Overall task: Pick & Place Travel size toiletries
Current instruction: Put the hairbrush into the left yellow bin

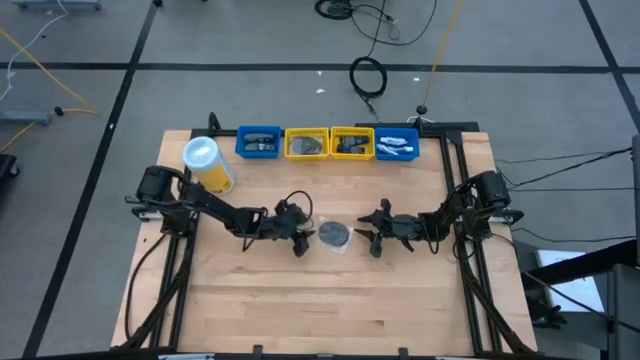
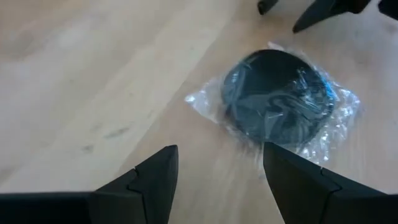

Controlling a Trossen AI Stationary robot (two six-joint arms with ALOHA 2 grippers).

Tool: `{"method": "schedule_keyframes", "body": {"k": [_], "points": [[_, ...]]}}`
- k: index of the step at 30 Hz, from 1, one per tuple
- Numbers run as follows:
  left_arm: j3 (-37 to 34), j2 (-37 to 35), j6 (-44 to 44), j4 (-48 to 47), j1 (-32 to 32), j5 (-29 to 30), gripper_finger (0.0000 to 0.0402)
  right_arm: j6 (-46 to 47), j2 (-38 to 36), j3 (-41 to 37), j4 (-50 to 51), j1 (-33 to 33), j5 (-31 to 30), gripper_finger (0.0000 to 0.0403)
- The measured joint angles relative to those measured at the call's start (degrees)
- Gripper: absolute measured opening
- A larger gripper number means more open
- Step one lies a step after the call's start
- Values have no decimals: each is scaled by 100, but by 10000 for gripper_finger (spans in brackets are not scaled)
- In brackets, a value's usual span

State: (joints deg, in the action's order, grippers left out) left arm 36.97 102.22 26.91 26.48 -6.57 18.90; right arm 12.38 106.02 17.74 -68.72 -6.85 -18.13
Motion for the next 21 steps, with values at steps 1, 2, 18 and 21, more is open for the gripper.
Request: {"method": "schedule_keyframes", "body": {"k": [1, 2, 18, 21], "points": [[0, 92, -1, 154, 37, -128, 234, 0, 0, 0, 2, 0, 0, 155], [1, 196, 1, 338, 76, -302, 234, 0, 0, 0, 2, 0, 0, 155], [672, 1485, -227, 1731, 282, -1273, 194, 1, 0, 0, 0, 0, -4, 155], [810, 1484, -451, 1512, 316, -1296, 142, 0, 0, 0, 3, 0, -4, 155]]}}
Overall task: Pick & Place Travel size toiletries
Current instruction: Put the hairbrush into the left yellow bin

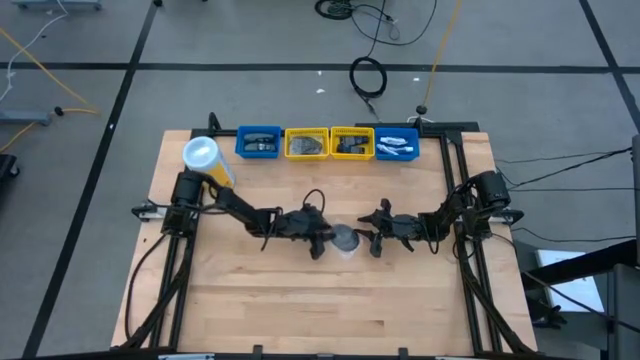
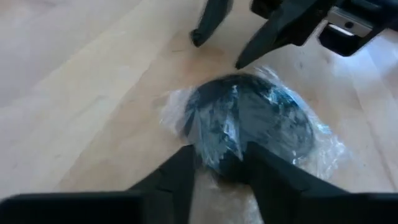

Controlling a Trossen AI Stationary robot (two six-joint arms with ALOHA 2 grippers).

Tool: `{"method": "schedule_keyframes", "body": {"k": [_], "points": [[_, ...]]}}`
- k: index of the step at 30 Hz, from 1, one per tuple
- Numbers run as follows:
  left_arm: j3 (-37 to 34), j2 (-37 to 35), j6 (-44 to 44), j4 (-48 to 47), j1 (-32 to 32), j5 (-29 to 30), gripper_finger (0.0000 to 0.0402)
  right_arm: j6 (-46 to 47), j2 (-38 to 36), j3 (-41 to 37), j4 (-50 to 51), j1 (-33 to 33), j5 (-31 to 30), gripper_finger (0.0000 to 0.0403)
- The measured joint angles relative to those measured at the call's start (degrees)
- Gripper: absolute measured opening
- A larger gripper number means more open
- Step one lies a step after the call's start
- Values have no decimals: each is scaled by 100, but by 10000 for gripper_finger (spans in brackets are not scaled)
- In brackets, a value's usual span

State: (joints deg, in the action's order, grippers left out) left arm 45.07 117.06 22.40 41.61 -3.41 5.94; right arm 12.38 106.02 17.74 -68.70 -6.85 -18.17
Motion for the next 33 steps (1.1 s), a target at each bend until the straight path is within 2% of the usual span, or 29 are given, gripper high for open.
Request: {"method": "schedule_keyframes", "body": {"k": [6, 7, 10, 14, 17, 21, 26, 33], "points": [[53, -67, -202, -153, 167, -206, 20, 0, 0, 0, -1, 0, 0, 155], [53, -117, -238, -189, 191, -221, 11, 0, 0, 0, -1, 0, 0, 155], [39, -359, -427, -542, 243, -179, 12, 0, 0, 0, -3, 0, 0, 155], [42, -1124, -839, -1429, 338, 206, 4, 2, 0, 0, -1, 0, 0, 155], [40, -1762, -1093, -2203, 403, 781, 5, 0, 0, 0, -1, 0, 0, 155], [42, -2581, -1517, -2772, 500, 1702, 2, 1, 0, 0, -3, 0, 0, 155], [42, -3230, -2450, -2840, 866, 2793, 2, 0, 0, 0, -5, 0, 0, 155], [47, -3351, -3737, -2782, 1754, 3921, 1, 7, 0, 0, -10, 4, -2, 155]]}}
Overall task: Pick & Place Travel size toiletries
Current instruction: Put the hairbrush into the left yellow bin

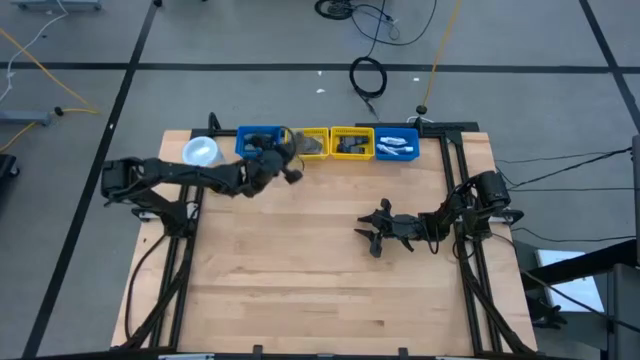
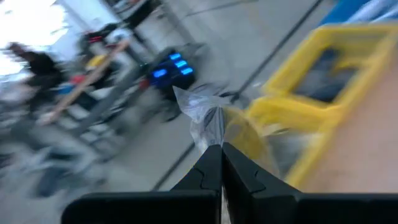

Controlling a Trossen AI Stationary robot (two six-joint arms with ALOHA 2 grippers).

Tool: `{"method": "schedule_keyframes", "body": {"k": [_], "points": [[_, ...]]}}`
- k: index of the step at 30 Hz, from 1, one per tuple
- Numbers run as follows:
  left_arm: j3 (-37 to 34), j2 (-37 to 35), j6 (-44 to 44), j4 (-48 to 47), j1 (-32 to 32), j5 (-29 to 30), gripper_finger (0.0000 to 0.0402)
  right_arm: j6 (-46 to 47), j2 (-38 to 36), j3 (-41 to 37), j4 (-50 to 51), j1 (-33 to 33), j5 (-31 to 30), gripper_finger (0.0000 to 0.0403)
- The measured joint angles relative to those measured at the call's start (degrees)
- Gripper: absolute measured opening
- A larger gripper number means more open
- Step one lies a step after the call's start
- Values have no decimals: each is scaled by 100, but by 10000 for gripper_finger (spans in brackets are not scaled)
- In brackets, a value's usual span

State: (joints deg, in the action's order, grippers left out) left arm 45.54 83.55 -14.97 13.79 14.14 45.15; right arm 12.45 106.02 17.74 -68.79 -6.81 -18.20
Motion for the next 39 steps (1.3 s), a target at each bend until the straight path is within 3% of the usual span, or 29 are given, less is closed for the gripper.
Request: {"method": "schedule_keyframes", "body": {"k": [3, 9, 17, 24, 30, 32, 39], "points": [[0, 39, -265, 117, 363, 210, 1, 13, 0, 0, 0, 0, 0, 155], [0, 436, -607, 697, 820, 8, 1, 4, 0, 0, -20, 26, -17, 155], [657, 1486, -1668, 673, 548, 633, 1, -5, 0, 2, -42, 48, -24, 155], [1716, 2320, -2019, -346, 336, 509, 3, -6, 0, 3, -42, 48, -17, 155], [2464, 3017, -2351, -1190, 332, 1459, 1, 7, 0, 4, -42, 48, -2, 155], [2608, 3079, -2247, -1409, 336, 1341, 3, 15, 0, 4, -39, 48, -2, 155], [3083, 3088, -1298, -2374, 477, -405, 27, 32, 0, 4, -22, 48, 0, 155]]}}
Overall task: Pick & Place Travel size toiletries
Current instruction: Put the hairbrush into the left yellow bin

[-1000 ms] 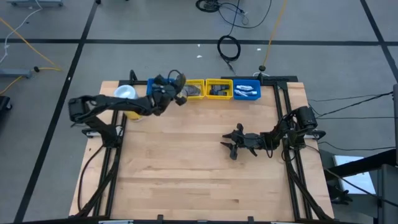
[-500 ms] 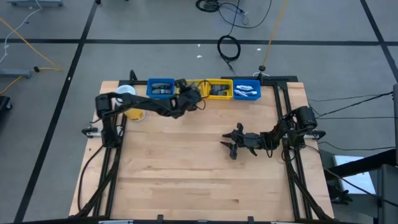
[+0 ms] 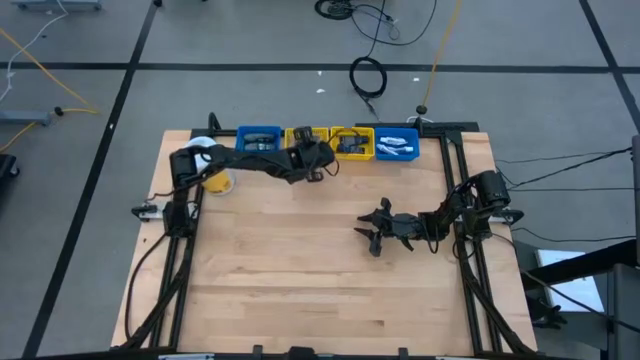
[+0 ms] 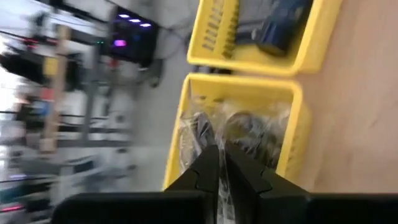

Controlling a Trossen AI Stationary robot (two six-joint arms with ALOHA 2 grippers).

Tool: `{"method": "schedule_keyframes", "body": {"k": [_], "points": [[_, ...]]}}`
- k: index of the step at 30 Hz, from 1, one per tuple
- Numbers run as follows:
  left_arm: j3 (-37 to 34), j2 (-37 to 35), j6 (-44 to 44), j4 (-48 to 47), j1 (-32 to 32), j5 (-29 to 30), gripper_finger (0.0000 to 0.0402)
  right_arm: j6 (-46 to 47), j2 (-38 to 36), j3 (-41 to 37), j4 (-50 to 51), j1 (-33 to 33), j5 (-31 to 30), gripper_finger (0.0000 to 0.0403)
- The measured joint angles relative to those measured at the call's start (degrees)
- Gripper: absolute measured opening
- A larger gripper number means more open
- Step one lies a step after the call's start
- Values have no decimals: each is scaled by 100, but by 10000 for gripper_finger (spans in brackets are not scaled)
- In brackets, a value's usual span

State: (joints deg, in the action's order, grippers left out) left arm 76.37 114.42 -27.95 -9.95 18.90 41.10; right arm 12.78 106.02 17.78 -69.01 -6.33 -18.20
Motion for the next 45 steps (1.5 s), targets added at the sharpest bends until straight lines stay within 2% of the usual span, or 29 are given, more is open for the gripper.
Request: {"method": "schedule_keyframes", "body": {"k": [5, 11, 18, 26, 32, 37, 41, 45], "points": [[298, 1, 740, -526, 268, -935, 59, 0, 0, 1, 2, 0, 0, 155], [403, -4, 1635, -633, 733, -2215, 131, 2, 0, 1, 7, 0, 2, 155], [411, -6, 2552, -599, 1177, -2848, 199, 2, 0, -1, 9, 0, 2, 155], [411, -31, 2906, -470, 1410, -3883, 252, 2, 0, -1, 11, 1, 2, 155], [411, -399, 3069, -354, 1371, -3956, 278, 2, 0, 0, 26, 2, 2, 155], [411, -804, 3042, -756, 1315, -3898, 273, 6, 0, -2, 37, 0, 4, 155], [411, -872, 3010, -1286, 1348, -3424, 241, 26, 0, -2, 35, 0, 6, 155], [254, -869, 3150, -1389, 1468, -2865, 180, 27, 0, -2, 33, 0, 7, 155]]}}
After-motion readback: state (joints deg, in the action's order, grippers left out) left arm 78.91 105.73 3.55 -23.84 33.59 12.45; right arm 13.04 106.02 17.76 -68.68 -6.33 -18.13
